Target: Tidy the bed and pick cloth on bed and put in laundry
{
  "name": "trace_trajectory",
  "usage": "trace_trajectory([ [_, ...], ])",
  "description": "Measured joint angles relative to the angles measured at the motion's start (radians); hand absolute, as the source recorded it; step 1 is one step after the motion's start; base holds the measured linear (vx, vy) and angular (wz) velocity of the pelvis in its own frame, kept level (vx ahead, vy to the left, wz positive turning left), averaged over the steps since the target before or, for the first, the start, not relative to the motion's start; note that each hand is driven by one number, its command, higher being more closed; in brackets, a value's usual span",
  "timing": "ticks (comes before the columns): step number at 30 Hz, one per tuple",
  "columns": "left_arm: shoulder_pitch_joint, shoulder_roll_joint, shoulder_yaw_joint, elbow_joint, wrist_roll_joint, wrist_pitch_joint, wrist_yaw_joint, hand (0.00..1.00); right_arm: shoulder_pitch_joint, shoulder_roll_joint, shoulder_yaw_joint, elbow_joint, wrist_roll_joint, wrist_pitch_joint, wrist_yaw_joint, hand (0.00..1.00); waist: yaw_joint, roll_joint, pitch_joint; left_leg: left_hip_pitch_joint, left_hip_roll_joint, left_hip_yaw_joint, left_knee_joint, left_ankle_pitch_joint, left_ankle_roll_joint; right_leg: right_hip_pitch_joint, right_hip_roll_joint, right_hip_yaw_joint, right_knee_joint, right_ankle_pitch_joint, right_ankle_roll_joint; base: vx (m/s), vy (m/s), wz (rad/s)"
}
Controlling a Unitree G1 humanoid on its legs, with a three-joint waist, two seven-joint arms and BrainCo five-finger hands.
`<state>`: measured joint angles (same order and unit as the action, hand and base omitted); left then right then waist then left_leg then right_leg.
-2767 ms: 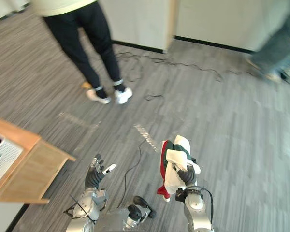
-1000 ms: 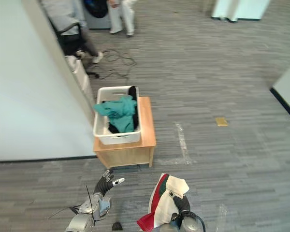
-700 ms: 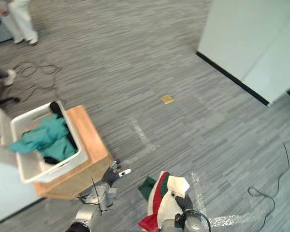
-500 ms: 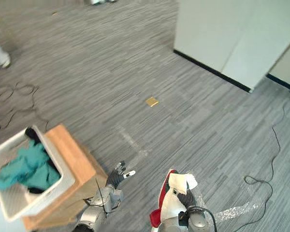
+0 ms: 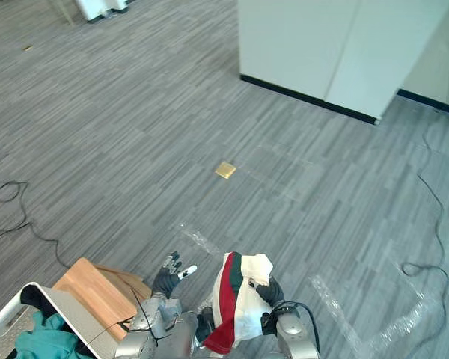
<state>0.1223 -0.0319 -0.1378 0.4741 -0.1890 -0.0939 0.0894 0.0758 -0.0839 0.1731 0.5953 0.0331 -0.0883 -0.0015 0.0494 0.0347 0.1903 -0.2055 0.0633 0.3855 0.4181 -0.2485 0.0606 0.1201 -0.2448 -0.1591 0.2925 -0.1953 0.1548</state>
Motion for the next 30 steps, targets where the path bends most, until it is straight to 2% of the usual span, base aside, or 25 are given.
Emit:
trace_trajectory([
  [1, 0.008, 0.006, -0.011, 0.000, -0.001, 0.000, 0.000, 0.00, 0.000, 0.000, -0.003, 0.008, -0.006, -0.001, 0.001, 1.00, 0.000, -0.008, -0.001, 0.028, -0.013, -0.002, -0.019, -0.007, 0.002, -0.029, -0.013, 0.013, 0.093, 0.008, 0.015, 0.37, 0.260, 0.19],
  [2, 0.020, 0.023, -0.031, 0.004, -0.008, 0.002, -0.002, 0.00, 0.006, 0.017, -0.014, 0.013, -0.007, 0.000, 0.005, 1.00, -0.005, -0.027, -0.001, 0.108, -0.050, -0.027, -0.082, -0.015, 0.006, -0.131, -0.049, 0.057, 0.375, 0.106, 0.103, 0.47, 0.261, 0.48],
  [4, 0.023, 0.041, -0.063, 0.005, -0.015, 0.007, -0.003, 0.00, 0.037, 0.025, -0.021, 0.013, -0.008, 0.000, 0.005, 1.00, -0.030, -0.032, -0.002, 0.189, -0.071, -0.089, -0.134, -0.017, 0.008, -0.214, -0.053, 0.068, 0.621, 0.093, 0.099, 0.42, 0.161, 1.00],
  [5, 0.024, 0.049, -0.076, 0.004, -0.015, 0.008, -0.002, 0.00, 0.067, 0.026, -0.025, 0.012, -0.008, 0.000, 0.005, 1.00, -0.043, -0.029, -0.002, 0.268, -0.079, -0.158, -0.182, -0.015, 0.009, -0.260, -0.053, 0.023, 0.726, 0.027, 0.033, 0.38, 0.064, 1.21],
  [8, 0.005, 0.052, -0.090, 0.005, -0.017, 0.008, -0.003, 0.00, 0.089, 0.030, -0.044, 0.004, -0.007, -0.001, 0.004, 1.00, -0.049, -0.022, -0.006, 0.320, -0.076, -0.260, -0.211, -0.015, 0.009, -0.361, -0.031, -0.036, 0.682, -0.057, -0.038, 0.54, -0.036, 1.26],
  [9, -0.005, 0.050, -0.095, 0.014, -0.017, 0.008, -0.003, 0.00, 0.086, 0.029, -0.059, 0.003, -0.006, -0.001, 0.004, 1.00, -0.061, -0.025, -0.007, 0.330, -0.061, -0.310, -0.210, -0.015, 0.008, -0.416, 0.006, -0.028, 0.601, -0.085, -0.057, 0.47, -0.153, 1.31],
  [10, -0.023, 0.045, -0.099, 0.043, -0.016, 0.009, -0.007, 0.00, 0.081, 0.019, -0.064, 0.002, -0.004, -0.002, 0.003, 1.00, -0.066, 0.001, 0.000, 0.340, -0.027, -0.341, -0.210, -0.015, 0.004, -0.458, 0.057, -0.007, 0.457, -0.084, -0.061, 0.48, -0.198, 1.27],
  [11, -0.031, 0.043, -0.099, 0.055, -0.016, 0.009, -0.009, 0.00, 0.079, 0.013, -0.066, 0.002, -0.003, -0.003, 0.003, 1.00, -0.066, 0.009, 0.000, 0.347, -0.010, -0.352, -0.209, -0.014, 0.000, -0.475, 0.081, 0.013, 0.377, -0.075, -0.062, 0.50, -0.223, 1.09],
  [12, -0.035, 0.046, -0.099, 0.063, -0.016, 0.008, -0.017, 0.00, 0.080, 0.011, -0.071, -0.007, -0.001, -0.004, 0.001, 1.00, -0.067, 0.015, -0.003, 0.361, 0.017, -0.361, -0.211, -0.016, -0.074, -0.502, 0.112, 0.070, 0.187, 0.006, -0.066, 0.65, -0.320, 1.10],
  [13, -0.033, 0.052, -0.099, 0.069, -0.015, 0.008, -0.024, 0.00, 0.097, 0.020, -0.076, -0.022, 0.006, -0.005, 0.000, 1.00, -0.069, -0.006, -0.016, 0.383, 0.026, -0.371, -0.209, -0.037, -0.122, -0.485, 0.118, 0.157, -0.040, 0.178, -0.074, 0.59, -0.313, 1.20],
  [14, -0.030, 0.059, -0.100, 0.069, -0.015, 0.008, -0.024, 0.00, 0.110, 0.028, -0.077, -0.027, 0.007, -0.008, -0.001, 1.00, -0.074, -0.029, -0.024, 0.397, 0.024, -0.384, -0.210, -0.057, -0.153, -0.472, 0.102, 0.204, -0.122, 0.285, -0.073, 0.58, -0.351, 1.15],
  [15, -0.046, 0.036, -0.091, 0.115, -0.015, 0.014, -0.021, 0.00, 0.094, 0.014, -0.080, -0.001, 0.007, -0.005, -0.003, 1.00, -0.062, 0.022, -0.019, 0.414, 0.085, -0.411, -0.206, -0.098, -0.177, -0.468, 0.143, 0.189, -0.070, 0.353, -0.039, 0.48, -0.314, 1.01],
  [16, -0.059, 0.034, -0.113, 0.114, -0.015, 0.014, -0.027, 0.00, 0.069, 0.017, -0.106, -0.002, 0.008, 0.000, -0.018, 1.00, -0.072, 0.029, -0.022, 0.405, 0.094, -0.436, -0.209, -0.067, -0.179, -0.473, 0.145, 0.193, -0.005, 0.271, -0.043, 0.41, -0.296, 0.85],
  [17, -0.064, 0.027, -0.121, 0.115, -0.014, 0.013, -0.026, 0.00, 0.061, 0.015, -0.113, -0.005, 0.007, 0.000, -0.019, 1.00, -0.073, 0.026, -0.017, 0.405, 0.098, -0.451, -0.208, -0.053, -0.171, -0.476, 0.146, 0.175, 0.038, 0.239, -0.052, 0.34, -0.279, 0.93],
  [19, -0.060, 0.010, -0.131, 0.116, -0.014, 0.004, -0.029, 0.00, 0.056, 0.009, -0.097, -0.038, 0.004, -0.003, -0.021, 1.00, -0.082, 0.028, -0.029, 0.375, 0.140, -0.522, -0.122, -0.015, -0.166, -0.446, 0.137, 0.075, 0.144, 0.118, -0.082, 0.31, -0.298, 1.12],
  [21, -0.050, 0.009, -0.124, 0.122, -0.016, 0.000, -0.026, 0.00, 0.051, 0.005, -0.059, -0.038, -0.003, -0.004, -0.021, 1.00, -0.072, 0.025, -0.028, 0.292, 0.168, -0.589, 0.022, 0.021, -0.160, -0.385, 0.135, -0.016, 0.133, 0.077, -0.100, 0.28, -0.280, 1.32],
  [22, -0.042, 0.011, -0.113, 0.124, -0.019, 0.000, -0.022, 0.00, 0.051, -0.001, -0.020, -0.038, -0.007, -0.004, -0.018, 1.00, -0.055, 0.016, -0.027, 0.223, 0.178, -0.592, 0.135, 0.094, -0.169, -0.329, 0.130, -0.076, 0.100, 0.064, -0.109, 0.22, -0.251, 1.34],
  [23, -0.032, 0.011, -0.103, 0.124, -0.021, 0.000, -0.020, 0.00, 0.051, -0.003, -0.002, -0.038, -0.008, -0.005, -0.017, 1.00, -0.046, 0.011, -0.025, 0.197, 0.186, -0.576, 0.178, 0.136, -0.179, -0.293, 0.124, -0.107, 0.077, 0.061, -0.116, 0.21, -0.232, 1.42],
  [24, -0.018, 0.013, -0.088, 0.124, -0.027, 0.000, -0.018, 0.00, 0.051, -0.004, 0.022, -0.038, -0.008, -0.006, -0.017, 1.00, -0.028, -0.008, -0.015, 0.155, 0.206, -0.502, 0.232, 0.164, -0.186, -0.219, 0.104, -0.174, 0.030, 0.056, -0.125, 0.22, -0.207, 1.27],
  [25, -0.012, 0.013, -0.085, 0.123, -0.031, 0.000, -0.017, 0.00, 0.048, -0.004, 0.029, -0.038, -0.009, -0.007, -0.016, 1.00, -0.024, -0.014, -0.013, 0.130, 0.213, -0.443, 0.242, 0.165, -0.181, -0.183, 0.093, -0.216, 0.006, 0.055, -0.126, 0.26, -0.198, 1.92],
  [26, -0.005, 0.012, -0.085, 0.120, -0.036, 0.000, -0.017, 0.00, 0.045, -0.005, 0.032, -0.037, -0.009, -0.014, -0.016, 1.00, -0.024, -0.014, -0.014, 0.088, 0.227, -0.286, 0.225, 0.172, -0.164, -0.109, 0.072, -0.314, -0.046, 0.058, -0.121, 0.19, -0.095, 2.25],
  [27, 0.003, 0.007, -0.084, 0.099, -0.036, 0.000, -0.017, 0.00, 0.034, -0.017, 0.032, -0.037, -0.011, -0.021, -0.016, 1.00, -0.019, -0.007, -0.018, 0.056, 0.238, -0.108, 0.220, 0.144, -0.121, -0.058, 0.064, -0.411, -0.079, 0.059, -0.118, 0.17, -0.065, 2.29],
  [28, 0.006, 0.005, -0.084, 0.088, -0.036, 0.000, -0.017, 0.00, 0.029, -0.024, 0.032, -0.037, -0.015, -0.022, -0.016, 1.00, -0.007, -0.003, -0.021, 0.044, 0.239, -0.015, 0.207, 0.139, -0.110, -0.034, 0.063, -0.459, -0.094, 0.058, -0.112, 0.17, -0.036, 2.55],
  [29, 0.008, 0.007, -0.079, 0.071, -0.036, -0.002, -0.018, 0.00, 0.023, -0.031, 0.032, -0.037, -0.031, -0.023, -0.017, 1.00, 0.015, -0.010, -0.028, 0.046, 0.249, 0.209, 0.147, 0.133, -0.071, 0.011, 0.060, -0.579, -0.113, 0.043, -0.086, 0.15, -0.029, 2.21],
  [30, 0.008, 0.008, -0.070, 0.068, -0.035, -0.002, -0.018, 0.00, 0.019, -0.034, 0.031, -0.037, -0.037, -0.023, -0.017, 1.00, 0.014, -0.016, -0.031, 0.044, 0.244, 0.267, 0.115, 0.131, -0.067, 0.027, 0.056, -0.640, -0.116, 0.037, -0.076, 0.15, -0.036, 2.94],
])
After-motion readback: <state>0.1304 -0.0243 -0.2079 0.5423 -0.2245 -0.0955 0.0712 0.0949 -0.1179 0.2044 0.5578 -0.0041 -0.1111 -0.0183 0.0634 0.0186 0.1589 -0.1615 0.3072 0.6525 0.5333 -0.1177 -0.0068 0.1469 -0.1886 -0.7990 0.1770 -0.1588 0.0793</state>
